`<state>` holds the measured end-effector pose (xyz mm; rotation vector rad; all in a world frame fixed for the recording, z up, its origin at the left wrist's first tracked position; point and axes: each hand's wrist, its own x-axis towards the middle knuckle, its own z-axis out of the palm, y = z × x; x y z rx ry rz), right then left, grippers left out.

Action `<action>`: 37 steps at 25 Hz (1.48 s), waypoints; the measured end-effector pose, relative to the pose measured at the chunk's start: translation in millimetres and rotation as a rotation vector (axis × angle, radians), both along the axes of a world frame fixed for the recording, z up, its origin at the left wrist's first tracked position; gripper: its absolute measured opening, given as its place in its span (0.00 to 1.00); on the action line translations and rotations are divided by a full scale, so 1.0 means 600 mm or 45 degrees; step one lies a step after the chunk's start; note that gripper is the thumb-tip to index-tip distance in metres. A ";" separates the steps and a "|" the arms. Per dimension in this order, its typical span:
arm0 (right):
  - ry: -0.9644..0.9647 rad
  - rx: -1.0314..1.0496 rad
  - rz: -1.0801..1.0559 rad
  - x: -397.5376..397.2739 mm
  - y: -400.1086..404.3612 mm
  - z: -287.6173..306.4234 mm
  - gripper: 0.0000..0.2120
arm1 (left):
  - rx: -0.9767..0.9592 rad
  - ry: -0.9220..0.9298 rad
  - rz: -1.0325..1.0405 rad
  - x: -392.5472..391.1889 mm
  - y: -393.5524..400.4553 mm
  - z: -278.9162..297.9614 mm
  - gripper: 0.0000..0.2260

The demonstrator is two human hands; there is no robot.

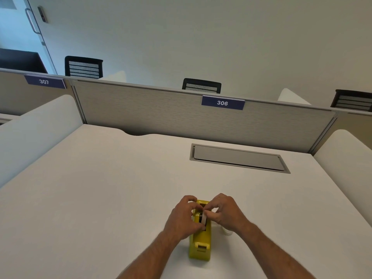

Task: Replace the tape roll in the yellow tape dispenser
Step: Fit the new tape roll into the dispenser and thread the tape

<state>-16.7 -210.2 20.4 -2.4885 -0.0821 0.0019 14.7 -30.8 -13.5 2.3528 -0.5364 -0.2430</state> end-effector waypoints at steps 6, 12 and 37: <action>0.033 0.016 -0.021 0.001 -0.001 0.003 0.11 | -0.047 -0.012 -0.026 0.001 0.003 -0.003 0.26; 0.006 -0.136 0.084 -0.007 0.001 0.000 0.21 | -0.085 -0.009 -0.040 0.001 0.005 -0.002 0.26; -0.036 -0.072 0.105 0.000 -0.006 -0.002 0.11 | -0.060 -0.007 0.000 -0.001 0.002 -0.001 0.24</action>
